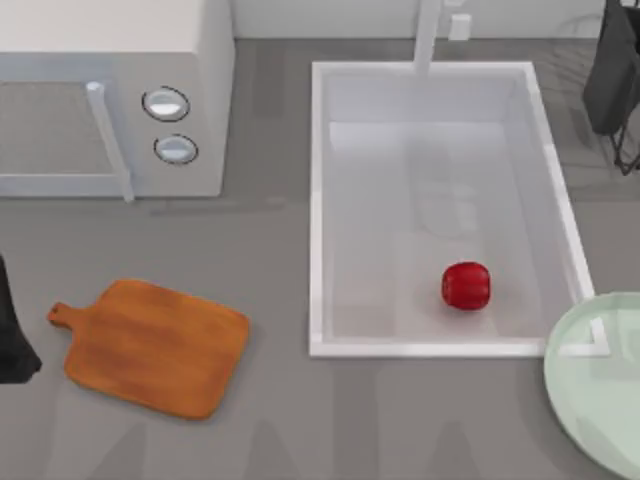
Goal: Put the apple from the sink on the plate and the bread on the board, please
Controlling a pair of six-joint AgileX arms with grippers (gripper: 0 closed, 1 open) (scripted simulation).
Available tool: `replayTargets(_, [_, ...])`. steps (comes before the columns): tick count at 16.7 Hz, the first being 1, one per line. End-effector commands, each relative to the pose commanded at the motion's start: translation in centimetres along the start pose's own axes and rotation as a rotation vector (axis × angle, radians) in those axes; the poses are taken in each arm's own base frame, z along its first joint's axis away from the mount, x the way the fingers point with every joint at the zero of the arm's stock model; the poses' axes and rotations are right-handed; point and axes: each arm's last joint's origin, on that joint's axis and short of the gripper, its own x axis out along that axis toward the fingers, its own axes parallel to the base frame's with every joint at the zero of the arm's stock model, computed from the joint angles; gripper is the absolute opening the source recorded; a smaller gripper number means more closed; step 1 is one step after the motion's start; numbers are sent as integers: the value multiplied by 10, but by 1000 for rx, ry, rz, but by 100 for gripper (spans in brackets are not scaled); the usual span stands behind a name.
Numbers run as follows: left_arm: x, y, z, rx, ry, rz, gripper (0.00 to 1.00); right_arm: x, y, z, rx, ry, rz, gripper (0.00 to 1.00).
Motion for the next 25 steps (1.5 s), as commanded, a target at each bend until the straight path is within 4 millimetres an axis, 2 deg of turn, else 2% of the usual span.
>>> replayTargets(3, [0, 0, 0, 0, 0, 0, 100, 0, 0, 2, 2, 6, 2, 100])
replayTargets(5, [0, 0, 0, 0, 0, 0, 100, 1, 2, 12, 14, 41, 13, 100])
replayTargets(8, [0, 0, 0, 0, 0, 0, 100, 6, 5, 38, 44, 149, 42, 100])
replayTargets(11, [0, 0, 0, 0, 0, 0, 100, 25, 13, 71, 79, 320, 76, 100])
replayTargets(13, [0, 0, 0, 0, 0, 0, 100, 48, 21, 93, 100, 460, 95, 100])
replayTargets(15, [0, 0, 0, 0, 0, 0, 100, 78, 33, 110, 114, 614, 109, 100])
replayTargets(18, [0, 0, 0, 0, 0, 0, 100, 135, 58, 118, 121, 857, 113, 100])
replayTargets(21, [0, 0, 0, 0, 0, 0, 100, 194, 90, 104, 107, 1092, 97, 100])
replayTargets(25, [0, 0, 0, 0, 0, 0, 100, 253, 134, 58, 66, 1356, 53, 100])
